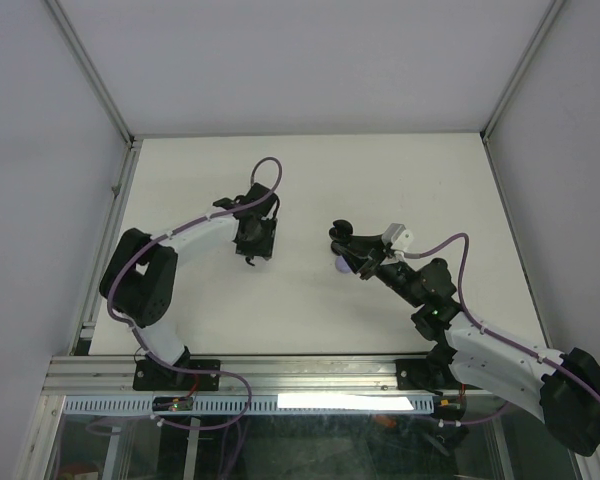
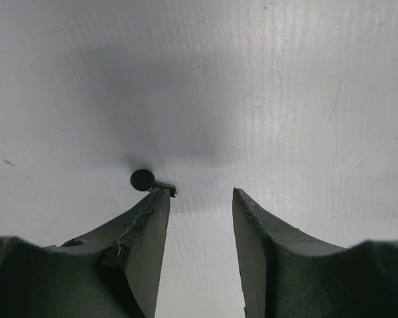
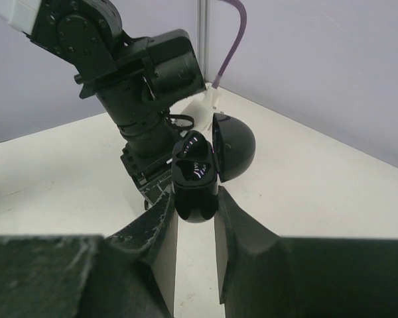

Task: Insert the wireless bluetooth earbuds into the charging case
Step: Pick up the earbud from the center of the board.

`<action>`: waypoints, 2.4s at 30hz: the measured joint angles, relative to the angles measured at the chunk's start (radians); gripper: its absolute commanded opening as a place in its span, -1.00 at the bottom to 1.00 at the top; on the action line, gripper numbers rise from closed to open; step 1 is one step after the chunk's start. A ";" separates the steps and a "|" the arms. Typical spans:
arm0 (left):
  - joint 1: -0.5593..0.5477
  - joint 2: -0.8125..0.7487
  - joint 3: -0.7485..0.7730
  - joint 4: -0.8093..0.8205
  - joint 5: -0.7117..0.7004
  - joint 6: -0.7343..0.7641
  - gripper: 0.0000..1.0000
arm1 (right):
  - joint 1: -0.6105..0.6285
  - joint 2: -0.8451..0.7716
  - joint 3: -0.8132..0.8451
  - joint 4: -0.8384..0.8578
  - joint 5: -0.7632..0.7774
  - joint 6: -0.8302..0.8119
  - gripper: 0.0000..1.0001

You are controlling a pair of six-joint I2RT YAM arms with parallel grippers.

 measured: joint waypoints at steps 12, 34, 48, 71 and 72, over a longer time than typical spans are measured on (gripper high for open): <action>0.068 -0.107 -0.018 -0.002 -0.077 -0.019 -0.19 | 0.000 0.000 0.000 0.000 0.000 0.000 -1.00; 0.085 0.019 -0.032 -0.001 -0.074 -0.005 -0.34 | 0.000 0.031 0.000 0.000 -0.005 0.001 -1.00; 0.080 0.025 -0.032 0.023 -0.048 -0.002 -0.73 | 0.000 0.031 0.000 0.000 -0.008 0.003 -1.00; -0.250 -0.457 0.031 0.118 -0.357 0.143 -0.77 | 0.000 0.153 0.003 0.071 -0.006 -0.008 -1.00; -0.273 -0.473 0.031 0.138 -0.370 0.160 -0.77 | 0.000 0.162 0.004 0.079 -0.006 -0.008 -1.00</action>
